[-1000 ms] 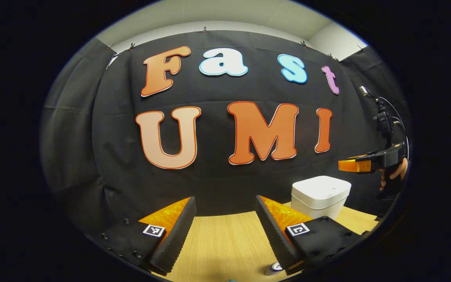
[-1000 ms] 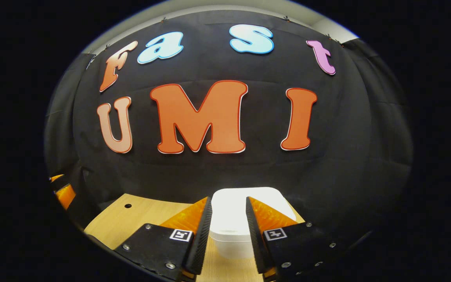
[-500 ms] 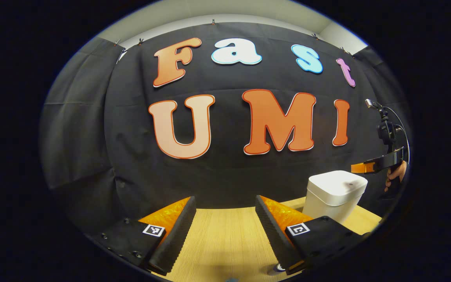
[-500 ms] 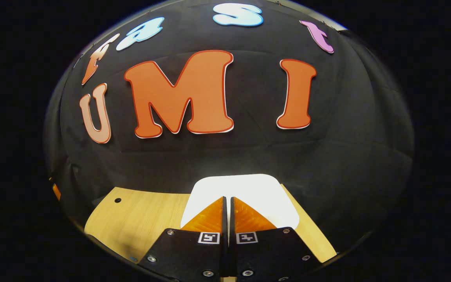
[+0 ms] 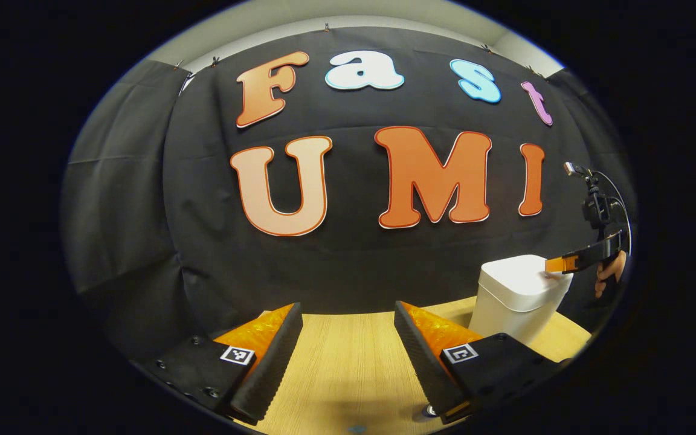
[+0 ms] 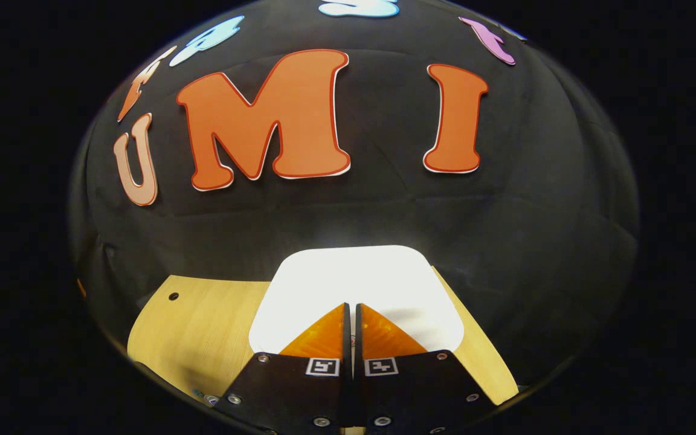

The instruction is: Press the lid of the desktop garbage bin to open it, pick up the crumpled paper on the desktop and throw it into the bin, then pick up the pop can on the desktop and drop it into the bin, and finally close the garbage bin lid.

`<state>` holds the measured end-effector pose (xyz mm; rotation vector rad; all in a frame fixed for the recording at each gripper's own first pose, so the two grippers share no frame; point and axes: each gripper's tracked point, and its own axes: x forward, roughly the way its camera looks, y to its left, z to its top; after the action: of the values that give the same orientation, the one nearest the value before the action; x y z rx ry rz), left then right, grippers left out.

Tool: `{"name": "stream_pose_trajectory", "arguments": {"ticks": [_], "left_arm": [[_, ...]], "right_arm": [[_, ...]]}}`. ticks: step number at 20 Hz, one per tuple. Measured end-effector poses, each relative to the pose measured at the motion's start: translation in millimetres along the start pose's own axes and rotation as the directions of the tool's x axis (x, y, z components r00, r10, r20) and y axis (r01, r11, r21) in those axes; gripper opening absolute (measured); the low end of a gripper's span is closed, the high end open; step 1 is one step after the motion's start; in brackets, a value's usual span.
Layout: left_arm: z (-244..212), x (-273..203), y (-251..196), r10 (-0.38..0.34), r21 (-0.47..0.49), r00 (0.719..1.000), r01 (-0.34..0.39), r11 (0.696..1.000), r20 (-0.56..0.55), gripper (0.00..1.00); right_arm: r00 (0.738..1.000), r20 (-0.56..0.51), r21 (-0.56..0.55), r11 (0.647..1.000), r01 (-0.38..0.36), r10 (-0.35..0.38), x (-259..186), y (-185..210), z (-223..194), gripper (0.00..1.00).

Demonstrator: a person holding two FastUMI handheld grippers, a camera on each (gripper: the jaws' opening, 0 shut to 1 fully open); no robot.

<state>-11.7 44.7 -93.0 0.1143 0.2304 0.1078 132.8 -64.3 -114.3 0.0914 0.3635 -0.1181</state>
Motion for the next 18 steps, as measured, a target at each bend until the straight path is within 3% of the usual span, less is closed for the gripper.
{"name": "stream_pose_trajectory", "arguments": {"ticks": [11,18], "left_arm": [[-6.6,-9.7,-16.3,-0.014,0.007,0.999,0.015,1.000,-0.029,0.97],[-1.0,-18.8,-14.5,0.006,0.007,1.000,-0.006,1.000,-0.013,0.97]], "right_arm": [[0.999,-0.042,-0.012,1.000,0.001,-0.002,-3.0,-3.8,-13.5,0.01],[1.000,-0.003,-0.029,0.999,-0.028,0.028,-9.3,-0.1,-2.5,0.01]]}}
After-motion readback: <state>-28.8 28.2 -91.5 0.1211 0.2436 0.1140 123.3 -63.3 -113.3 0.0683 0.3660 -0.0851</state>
